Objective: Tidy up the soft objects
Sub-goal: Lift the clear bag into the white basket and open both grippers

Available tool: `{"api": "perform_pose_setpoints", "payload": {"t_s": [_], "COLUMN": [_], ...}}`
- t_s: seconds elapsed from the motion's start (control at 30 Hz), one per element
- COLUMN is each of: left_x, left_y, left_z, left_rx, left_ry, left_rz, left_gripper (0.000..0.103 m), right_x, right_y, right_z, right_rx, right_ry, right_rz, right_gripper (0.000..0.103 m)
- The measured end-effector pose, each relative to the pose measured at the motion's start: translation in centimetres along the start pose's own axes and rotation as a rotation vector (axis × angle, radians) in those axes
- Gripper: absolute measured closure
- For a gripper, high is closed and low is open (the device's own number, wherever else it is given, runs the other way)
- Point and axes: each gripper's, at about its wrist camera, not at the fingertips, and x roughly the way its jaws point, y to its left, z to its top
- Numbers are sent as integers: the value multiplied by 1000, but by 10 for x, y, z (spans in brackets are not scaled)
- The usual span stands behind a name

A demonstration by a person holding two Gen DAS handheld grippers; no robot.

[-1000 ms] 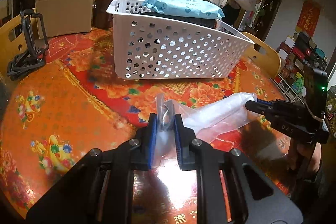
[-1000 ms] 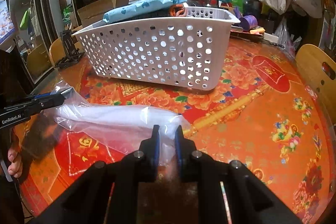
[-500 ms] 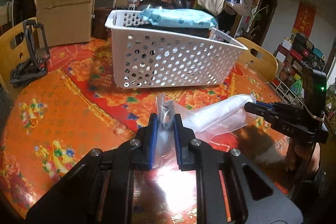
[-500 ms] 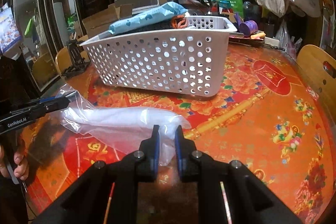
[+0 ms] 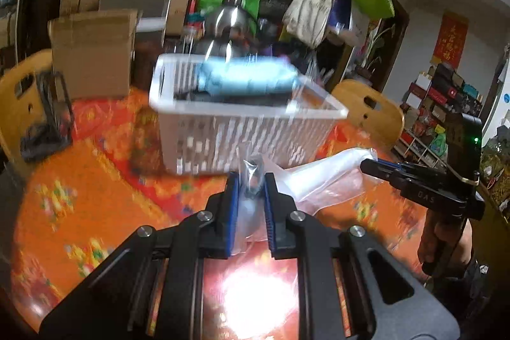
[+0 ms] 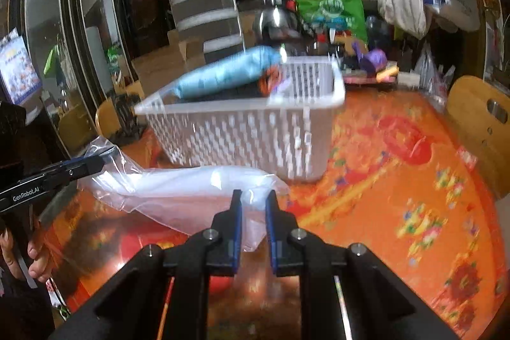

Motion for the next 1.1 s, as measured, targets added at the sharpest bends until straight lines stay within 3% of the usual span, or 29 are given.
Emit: {"api": "perform_pose_setpoints", "payload": {"t_s": [0.2, 0.37, 0.47, 0.77, 1.1], "left_x": [2, 37, 43, 69, 104], "left_y": [-5, 8, 8, 17, 23], "left_z": [90, 148, 152, 143, 187], "left_rx": [9, -16, 3, -14, -30], "left_ry": [-53, -11, -2, 29, 51], "left_rz": [16, 37, 46, 53, 119], "left_gripper": [90, 90, 90, 90, 90], "right_x": [-25, 0, 21, 37, 55], "right_y": [2, -11, -19, -27, -30], "right_z": [70, 143, 164, 152, 189], "right_rx": [-20, -12, -13, -21, -30], "right_ry": [-87, -75, -40, -12, -18], "right_rz": [-18, -55, -75, -68, -101], "right_gripper": [92, 92, 91, 91, 91]}}
